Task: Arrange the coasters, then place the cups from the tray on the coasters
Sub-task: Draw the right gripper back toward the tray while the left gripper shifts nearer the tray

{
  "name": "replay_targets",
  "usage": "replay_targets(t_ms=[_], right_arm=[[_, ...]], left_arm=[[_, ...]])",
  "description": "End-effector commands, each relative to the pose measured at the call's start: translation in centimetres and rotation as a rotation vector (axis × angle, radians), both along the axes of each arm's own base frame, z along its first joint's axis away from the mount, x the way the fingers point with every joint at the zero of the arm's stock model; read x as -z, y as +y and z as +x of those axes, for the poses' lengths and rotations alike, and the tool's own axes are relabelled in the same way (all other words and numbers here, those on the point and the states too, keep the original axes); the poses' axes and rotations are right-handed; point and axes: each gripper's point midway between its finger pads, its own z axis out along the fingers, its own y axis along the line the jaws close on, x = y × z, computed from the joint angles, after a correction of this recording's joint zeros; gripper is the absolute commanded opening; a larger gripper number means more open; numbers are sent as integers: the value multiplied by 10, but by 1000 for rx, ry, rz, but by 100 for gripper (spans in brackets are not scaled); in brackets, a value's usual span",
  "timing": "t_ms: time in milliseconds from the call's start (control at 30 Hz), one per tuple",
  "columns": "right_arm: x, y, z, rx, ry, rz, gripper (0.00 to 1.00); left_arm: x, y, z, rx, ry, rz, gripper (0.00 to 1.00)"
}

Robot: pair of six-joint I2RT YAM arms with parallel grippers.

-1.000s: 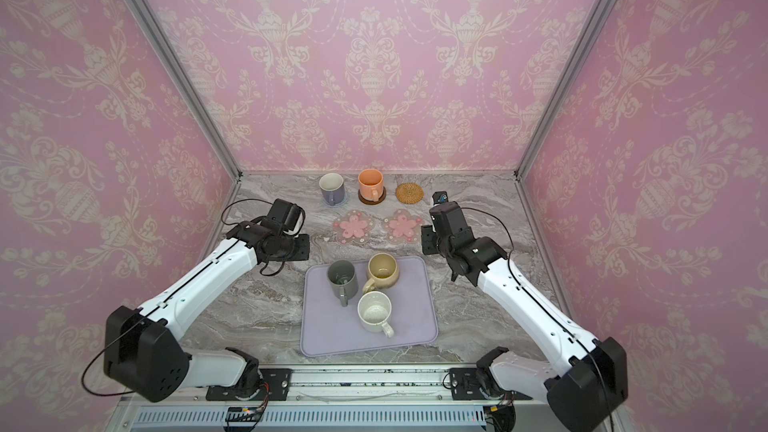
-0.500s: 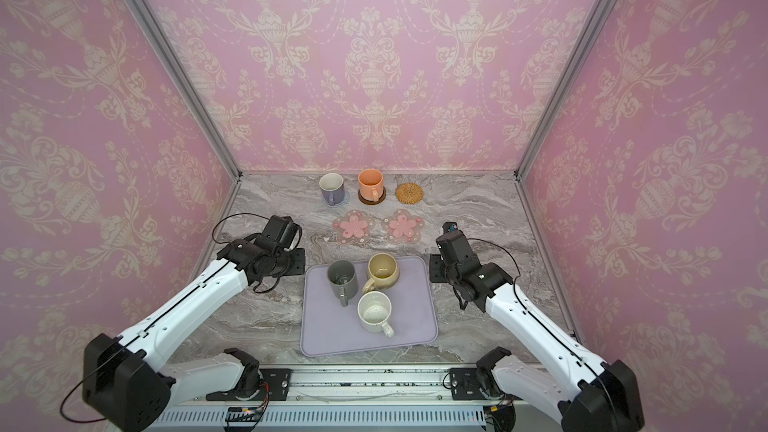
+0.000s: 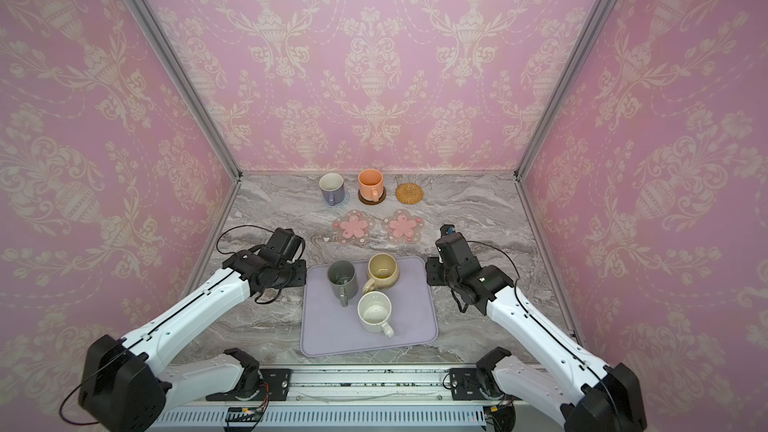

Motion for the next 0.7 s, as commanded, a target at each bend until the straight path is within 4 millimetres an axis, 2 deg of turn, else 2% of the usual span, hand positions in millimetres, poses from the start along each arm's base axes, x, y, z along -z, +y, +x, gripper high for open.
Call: replay_targets(t_ms=[0,233,667], right_arm=[[-1,2,-1,-18,-2,-1,49],[8,18,-3,-27,12,106,49],[8,17,-23,-47,33,120,47]], left_arm=[[-1,-3,-2,-3,-4,-11,46],[-11,-2,0,24,-9,33,46],[-4,-22,1,49,-7,16,46]])
